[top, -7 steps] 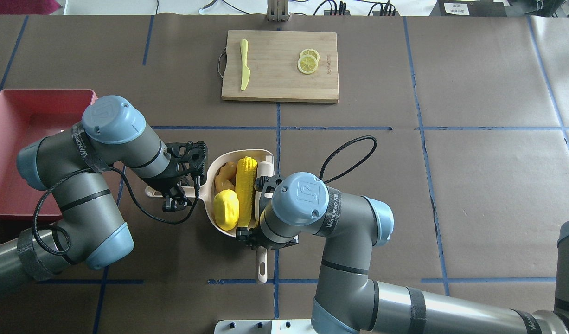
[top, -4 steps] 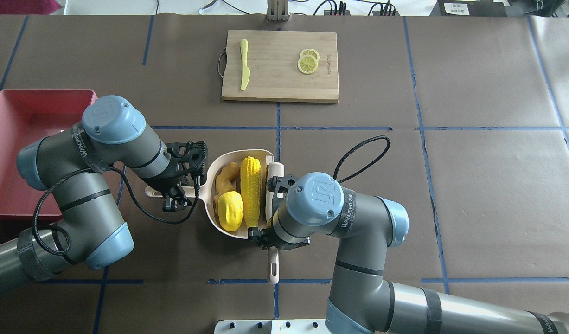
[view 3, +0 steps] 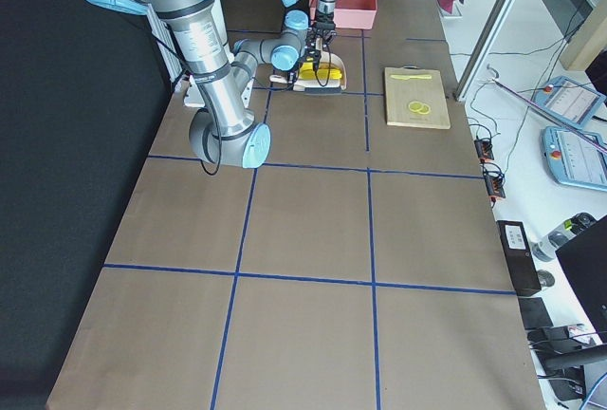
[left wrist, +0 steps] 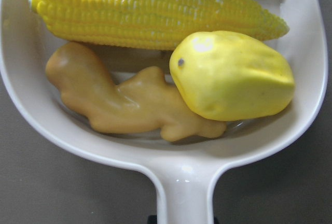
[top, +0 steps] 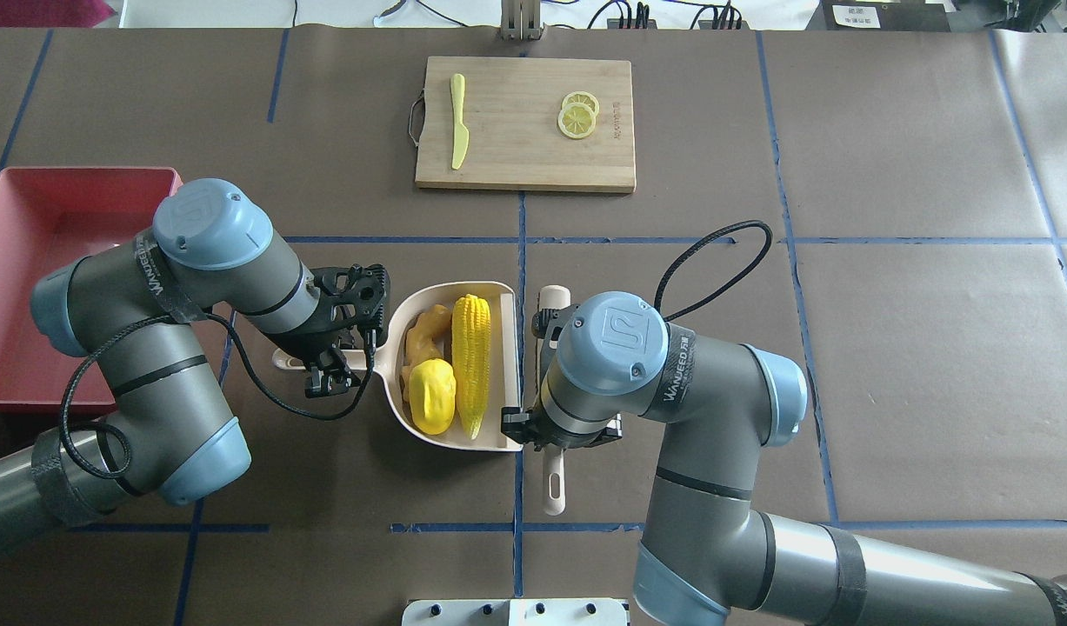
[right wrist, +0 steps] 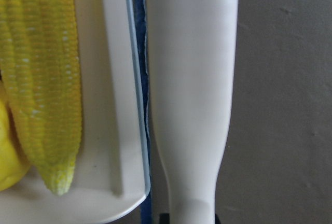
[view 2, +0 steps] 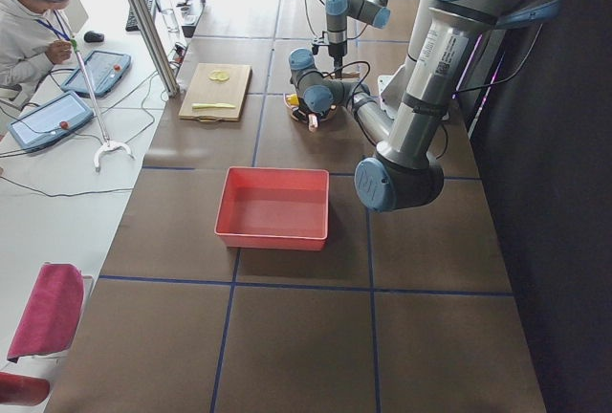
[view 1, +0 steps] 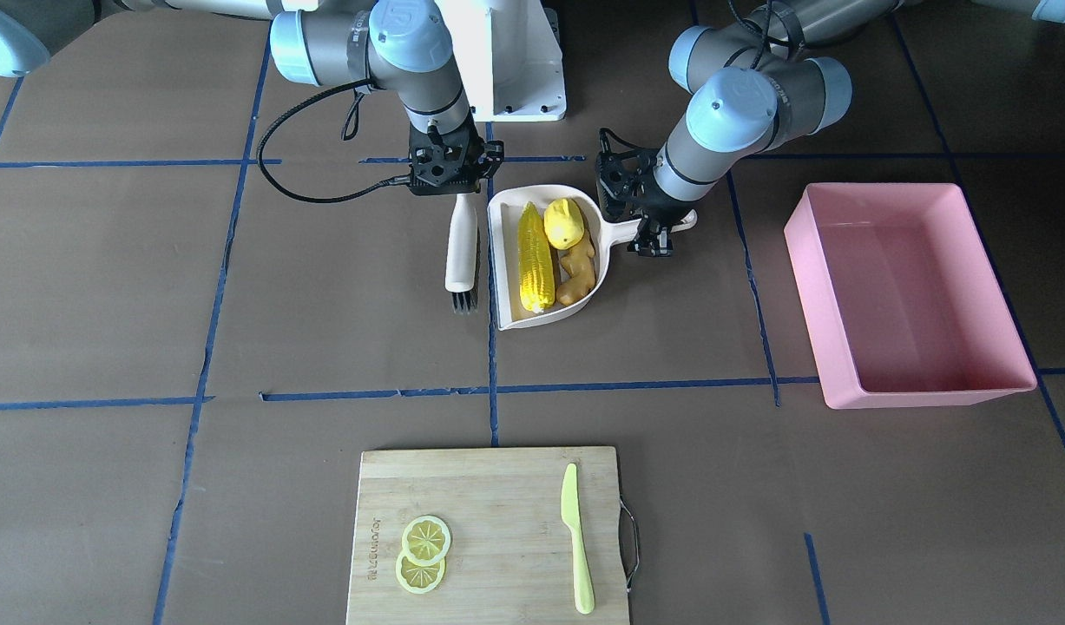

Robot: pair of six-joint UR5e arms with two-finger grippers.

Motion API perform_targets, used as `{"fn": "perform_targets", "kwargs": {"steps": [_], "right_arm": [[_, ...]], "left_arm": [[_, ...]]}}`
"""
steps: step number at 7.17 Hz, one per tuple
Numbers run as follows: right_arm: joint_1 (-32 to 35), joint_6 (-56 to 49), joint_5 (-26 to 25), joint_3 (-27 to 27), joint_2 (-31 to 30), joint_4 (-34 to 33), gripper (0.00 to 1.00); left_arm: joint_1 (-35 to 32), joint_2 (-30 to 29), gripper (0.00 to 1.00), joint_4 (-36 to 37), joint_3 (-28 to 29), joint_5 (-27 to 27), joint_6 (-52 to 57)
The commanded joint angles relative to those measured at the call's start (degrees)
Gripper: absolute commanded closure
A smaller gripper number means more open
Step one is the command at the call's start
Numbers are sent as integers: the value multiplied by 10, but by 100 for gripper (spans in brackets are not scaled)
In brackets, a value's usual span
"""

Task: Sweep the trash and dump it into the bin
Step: 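Push the items deeper into the dustpan, then lift the brush away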

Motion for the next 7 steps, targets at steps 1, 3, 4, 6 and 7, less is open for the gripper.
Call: {"fn": "perform_targets", "kwargs": {"steps": [1,3,4,6,7], "right_arm": [[13,-64,3,32,-36,-39,100],[5,-70,7,30,-36,-55,100],[4,-70,29,28,-33,-57,100],[6,-69,59,30,-28,-71,100],[6,-69,58,29,-31,-71,100]], "left_arm": [[-1,1,89,-2,-6,0,-3],[-2,2,89,-15,-10,-1,-5],[-3,3,89,-16,-10,-1,-5],[-5,2,89,-19,-12,-1,-6],[-7,3,90,-36,-12,-1,-11]]}}
